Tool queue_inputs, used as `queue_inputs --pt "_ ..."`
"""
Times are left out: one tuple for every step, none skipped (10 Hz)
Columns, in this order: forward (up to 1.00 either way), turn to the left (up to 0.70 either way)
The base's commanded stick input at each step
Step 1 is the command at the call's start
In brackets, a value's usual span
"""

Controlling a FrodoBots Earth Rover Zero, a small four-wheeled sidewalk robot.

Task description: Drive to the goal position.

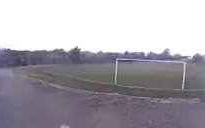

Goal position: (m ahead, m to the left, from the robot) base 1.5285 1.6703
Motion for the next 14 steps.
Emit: queue_inputs --pt "0.0 0.45" --pt "0.0 0.45" --pt "0.0 0.45" --pt "0.0 0.45" --pt "0.0 0.45" --pt "0.0 0.45" --pt "0.0 0.45" --pt "0.0 0.45" --pt "0.0 0.45" --pt "0.0 0.45" --pt "0.0 0.45" --pt "0.0 0.45" --pt "0.0 0.45" --pt "0.0 0.45"
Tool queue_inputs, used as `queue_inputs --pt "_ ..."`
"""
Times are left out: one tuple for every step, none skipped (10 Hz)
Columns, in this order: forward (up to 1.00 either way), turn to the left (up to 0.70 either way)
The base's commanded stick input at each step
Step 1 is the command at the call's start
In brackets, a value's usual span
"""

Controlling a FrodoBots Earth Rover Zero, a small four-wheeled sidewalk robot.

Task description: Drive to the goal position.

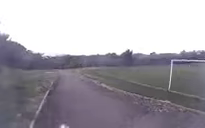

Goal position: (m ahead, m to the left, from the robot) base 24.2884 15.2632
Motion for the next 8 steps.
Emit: queue_inputs --pt "0.0 0.07" --pt "0.0 0.02" --pt "0.0 0.0" --pt "0.0 0.0" --pt "0.0 0.0" --pt "0.0 0.0" --pt "0.0 0.0" --pt "0.0 0.0"
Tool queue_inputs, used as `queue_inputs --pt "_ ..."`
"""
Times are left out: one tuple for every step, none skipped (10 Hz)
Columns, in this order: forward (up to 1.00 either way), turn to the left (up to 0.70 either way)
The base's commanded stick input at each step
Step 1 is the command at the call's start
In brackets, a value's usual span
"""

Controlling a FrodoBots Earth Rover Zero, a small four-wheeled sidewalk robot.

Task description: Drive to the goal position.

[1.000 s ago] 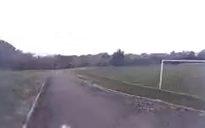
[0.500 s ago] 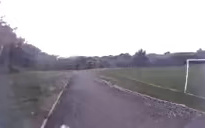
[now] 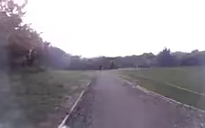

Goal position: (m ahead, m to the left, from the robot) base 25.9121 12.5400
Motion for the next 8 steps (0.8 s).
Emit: queue_inputs --pt "0.0 0.0" --pt "0.0 0.0" --pt "0.0 0.0" --pt "0.02 0.0" --pt "0.12 0.0" --pt "0.45 0.0" --pt "0.45 0.0" --pt "0.45 0.0"
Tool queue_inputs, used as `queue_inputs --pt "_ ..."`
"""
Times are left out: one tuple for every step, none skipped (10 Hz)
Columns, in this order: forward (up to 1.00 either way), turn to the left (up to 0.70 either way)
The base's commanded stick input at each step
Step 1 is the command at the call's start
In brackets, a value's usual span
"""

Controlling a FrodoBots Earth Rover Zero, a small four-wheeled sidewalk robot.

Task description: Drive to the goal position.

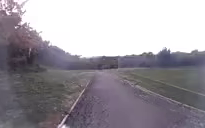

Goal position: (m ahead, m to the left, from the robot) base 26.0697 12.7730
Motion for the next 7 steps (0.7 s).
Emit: queue_inputs --pt "0.45 0.0" --pt "0.45 0.0" --pt "0.45 0.0" --pt "0.45 0.0" --pt "0.45 0.0" --pt "0.45 0.0" --pt "0.45 0.0"
